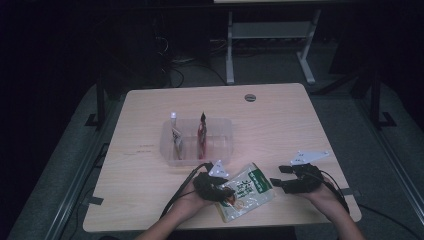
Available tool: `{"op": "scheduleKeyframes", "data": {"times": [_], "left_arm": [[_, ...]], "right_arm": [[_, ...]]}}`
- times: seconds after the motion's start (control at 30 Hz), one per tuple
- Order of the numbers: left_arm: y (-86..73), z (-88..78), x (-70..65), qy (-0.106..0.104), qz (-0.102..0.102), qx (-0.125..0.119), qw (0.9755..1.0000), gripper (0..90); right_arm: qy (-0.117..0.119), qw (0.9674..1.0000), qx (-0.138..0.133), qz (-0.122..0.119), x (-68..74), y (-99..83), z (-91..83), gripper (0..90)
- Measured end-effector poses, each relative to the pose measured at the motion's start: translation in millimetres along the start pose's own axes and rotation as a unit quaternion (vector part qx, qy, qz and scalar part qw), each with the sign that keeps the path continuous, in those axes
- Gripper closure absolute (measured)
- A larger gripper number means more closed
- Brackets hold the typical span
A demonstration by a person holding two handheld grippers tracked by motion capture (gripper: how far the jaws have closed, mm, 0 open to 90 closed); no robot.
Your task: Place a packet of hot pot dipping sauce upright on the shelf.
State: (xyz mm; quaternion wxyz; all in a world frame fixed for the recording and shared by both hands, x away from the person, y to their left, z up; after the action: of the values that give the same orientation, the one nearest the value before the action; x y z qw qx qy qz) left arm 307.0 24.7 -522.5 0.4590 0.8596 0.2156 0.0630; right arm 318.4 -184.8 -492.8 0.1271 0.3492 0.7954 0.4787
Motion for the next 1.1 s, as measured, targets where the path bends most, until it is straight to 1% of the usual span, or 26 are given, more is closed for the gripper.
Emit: {"op": "scheduleKeyframes", "data": {"times": [0.07, 0.1, 0.23, 0.33, 0.37, 0.4, 0.43, 0.5, 0.53, 0.57, 0.6, 0.63, 0.67, 0.83, 0.9, 0.93, 1.03, 1.1], "left_arm": [[-0.7, -0.7, 0.1, 0.002, 0.01, 0.003, 0.9999, 64.2], [-1.0, -1.2, 0.4, 0.001, 0.015, 0.006, 0.9999, 67.4], [-0.6, -0.9, -1.1, -0.002, 0.015, 0.002, 0.9999, 78.0], [0.4, -0.6, -3.6, -0.003, 0.022, -0.001, 0.9997, 83.3], [0.6, -0.7, -3.5, -0.005, 0.022, -0.001, 0.9997, 84.5], [0.6, -1.6, -2.8, -0.009, 0.027, 0.003, 0.9996, 85.5], [0.8, -1.5, -2.9, -0.011, 0.025, 0.0, 0.9996, 86.6], [1.4, -2.2, -2.3, -0.019, 0.023, -0.002, 0.9996, 88.0], [2.2, -2.3, -1.8, -0.025, 0.012, -0.007, 0.9996, 88.4], [2.5, -3.1, -1.6, -0.032, 0.007, -0.005, 0.9994, 88.8], [3.1, -3.6, -1.3, -0.035, 0.003, -0.008, 0.9994, 88.9], [2.6, -5.6, -0.1, -0.042, 0.008, 0.0, 0.9991, 89.0], [3.6, -5.7, -1.7, -0.045, -0.001, -0.006, 0.9989, 89.1], [8.9, -10.6, -3.1, -0.052, 0.006, -0.011, 0.9986, 89.3], [13.0, -14.0, -4.2, -0.059, 0.009, -0.015, 0.9981, 89.3], [14.8, -15.9, -4.9, -0.061, 0.011, -0.016, 0.9979, 89.3], [19.5, -22.0, -6.2, -0.068, 0.016, -0.021, 0.9973, 89.3], [21.2, -26.4, -5.8, -0.072, 0.021, -0.024, 0.9969, 89.4]], "right_arm": [[-0.001, 1.0, -0.001, 0.001, -0.3, 0.3, -0.5, 38.3], [0.0, 1.0, -0.003, -0.003, -1.0, 0.5, -0.4, 38.4], [-0.002, 1.0, -0.001, 0.001, -0.5, 0.4, -0.2, 38.3], [-0.002, 1.0, -0.001, 0.0, -0.6, 0.2, -0.3, 38.4], [-0.002, 1.0, -0.003, -0.003, -1.3, 0.2, -0.2, 38.4], [-0.002, 1.0, -0.003, -0.003, -1.4, 0.3, -0.3, 38.3], [-0.002, 1.0, -0.003, -0.002, -1.6, 0.3, -0.3, 38.4], [-0.001, 1.0, -0.004, 0.0, -1.6, 0.5, -0.4, 38.4], [0.0, 1.0, -0.004, 0.0, -1.5, 0.5, -0.5, 38.4], [0.0, 1.0, -0.006, 0.001, -1.5, 0.7, -0.8, 38.3], [0.0, 1.0, -0.006, 0.0, -1.9, 0.6, -1.0, 38.3], [-0.001, 1.0, -0.006, 0.001, -2.0, 0.6, -1.3, 38.3], [-0.002, 1.0, -0.006, 0.006, -1.8, 0.6, -1.9, 38.3], [0.005, 0.9999, -0.013, 0.006, -2.0, 2.2, -4.7, 39.8], [0.018, 0.9996, -0.02, 0.011, -0.7, 3.5, -6.1, 40.2], [0.021, 0.9995, -0.02, 0.014, -0.6, 3.9, -6.5, 40.2], [0.026, 0.9993, -0.023, 0.01, -0.4, 5.3, -6.1, 40.0], [0.036, 0.999, -0.021, 0.014, 2.4, 7.5, -5.9, 40.3]]}}
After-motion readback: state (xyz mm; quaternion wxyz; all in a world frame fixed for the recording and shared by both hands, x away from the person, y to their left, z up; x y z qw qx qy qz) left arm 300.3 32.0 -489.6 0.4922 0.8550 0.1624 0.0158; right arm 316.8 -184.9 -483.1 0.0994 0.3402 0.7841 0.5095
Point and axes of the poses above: each handheld gripper's, and its own axes: z roughly forward along the jaws, y roughly out of its top, x roughly to its left, the point moved 8 cm from there along z, roughly forward along the jaws, and after that the axes turned 13 degrees about -x, right-handed, at the moved point
